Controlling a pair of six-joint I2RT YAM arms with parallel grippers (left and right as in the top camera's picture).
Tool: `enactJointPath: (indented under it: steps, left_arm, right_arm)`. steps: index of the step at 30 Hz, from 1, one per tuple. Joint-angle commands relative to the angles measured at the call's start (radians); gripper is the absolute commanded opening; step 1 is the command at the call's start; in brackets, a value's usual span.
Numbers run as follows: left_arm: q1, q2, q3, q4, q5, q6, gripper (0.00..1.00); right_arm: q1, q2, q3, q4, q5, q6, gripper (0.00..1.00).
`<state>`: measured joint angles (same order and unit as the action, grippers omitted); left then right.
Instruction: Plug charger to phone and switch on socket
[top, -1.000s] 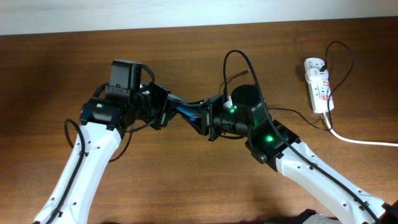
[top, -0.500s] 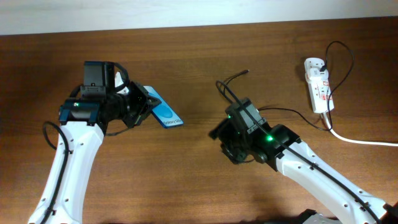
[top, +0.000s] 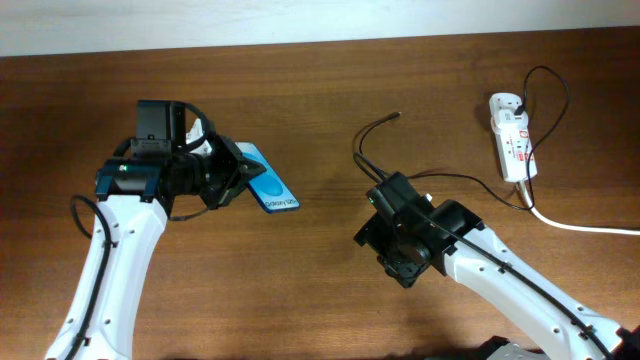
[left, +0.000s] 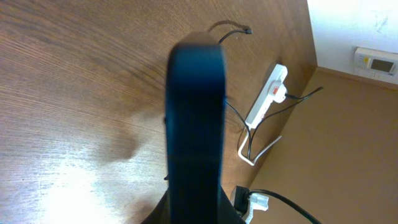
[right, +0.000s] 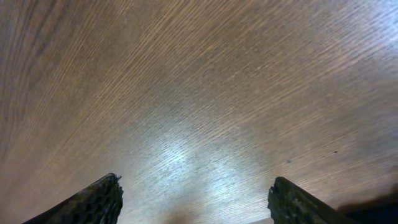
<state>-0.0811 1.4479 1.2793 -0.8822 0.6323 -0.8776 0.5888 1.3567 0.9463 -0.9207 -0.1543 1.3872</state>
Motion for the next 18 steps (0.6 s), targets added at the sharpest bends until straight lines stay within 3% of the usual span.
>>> enactJointPath:
  steps: [1,10,14,18]
  left_arm:
    - [0.003,-0.004,0.000,-0.002,0.034,0.020,0.00]
    - [-0.003,0.022,0.000,-0.002,0.008,0.020,0.00]
    - [-0.059,0.110,0.000,-0.001,0.016,0.020,0.00]
    - [-0.076,0.233,0.000,0.015,0.115,0.048,0.00]
  right_arm:
    - [-0.001,-0.009,0.005,-0.008,0.017,-0.003,0.80]
    - [-0.001,-0.009,0.005,-0.008,0.018,-0.003,0.85]
    - [-0.001,-0.009,0.005,-0.008,0.035,-0.003,0.85]
    - [-0.001,-0.009,0.005,-0.008,0.036,-0.003,0.86]
